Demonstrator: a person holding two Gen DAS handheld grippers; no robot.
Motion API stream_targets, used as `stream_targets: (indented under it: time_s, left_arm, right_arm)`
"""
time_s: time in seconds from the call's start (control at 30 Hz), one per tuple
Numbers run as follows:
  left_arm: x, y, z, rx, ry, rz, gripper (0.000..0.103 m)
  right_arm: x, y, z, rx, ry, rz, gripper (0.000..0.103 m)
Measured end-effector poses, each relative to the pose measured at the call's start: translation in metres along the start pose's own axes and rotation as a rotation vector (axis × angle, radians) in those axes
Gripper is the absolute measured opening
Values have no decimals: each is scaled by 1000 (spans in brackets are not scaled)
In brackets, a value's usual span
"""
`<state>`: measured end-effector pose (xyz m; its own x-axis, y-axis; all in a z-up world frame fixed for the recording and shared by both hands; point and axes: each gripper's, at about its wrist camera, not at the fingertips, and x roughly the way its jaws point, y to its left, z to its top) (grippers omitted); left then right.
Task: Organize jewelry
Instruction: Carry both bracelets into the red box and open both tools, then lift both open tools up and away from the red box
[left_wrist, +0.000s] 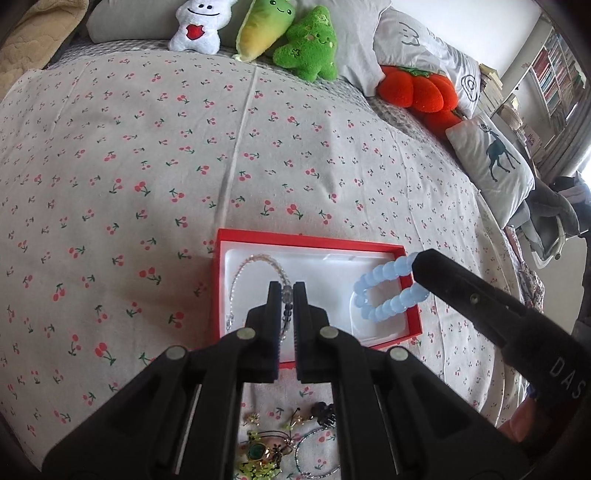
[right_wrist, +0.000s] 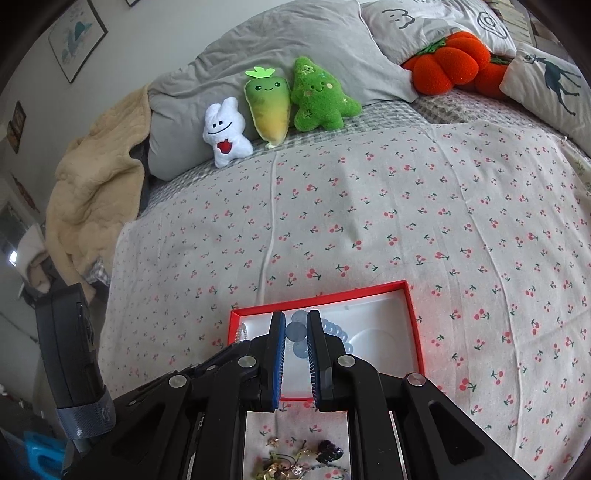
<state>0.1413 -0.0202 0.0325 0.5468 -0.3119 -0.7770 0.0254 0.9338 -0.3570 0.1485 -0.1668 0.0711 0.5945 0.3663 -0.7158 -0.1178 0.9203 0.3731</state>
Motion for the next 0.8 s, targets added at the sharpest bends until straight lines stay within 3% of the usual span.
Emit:
stream_targets:
  time_s: [0.1, 0.33, 0.53, 0.6, 0.67, 0.73, 0.8]
  left_arm:
    - [2, -3, 0, 22, -3, 11, 7]
    - [8, -5, 0, 19, 7, -6, 7]
    - [9, -11, 0, 34, 8, 8, 7]
    - [5, -15, -2, 50, 14, 30, 15]
    - [-3, -19, -4, 71, 0, 45, 40]
    - [-13, -22, -7, 88, -24, 67, 53]
    - [-22, -24, -10, 99, -30, 86, 59]
  right_arm:
    - [6, 1, -1, -8, 4, -16, 12]
    - [20, -22, -2, -27, 12, -191, 12]
    - [16, -33, -3, -28, 18, -214, 13]
    - [11, -30, -3, -44, 18, -233, 15]
    - [6, -27, -3, -61, 27, -236, 16]
    - [-1, -25, -5, -69, 32, -241, 18]
    - [-10, -25, -7, -68, 37, -248, 23]
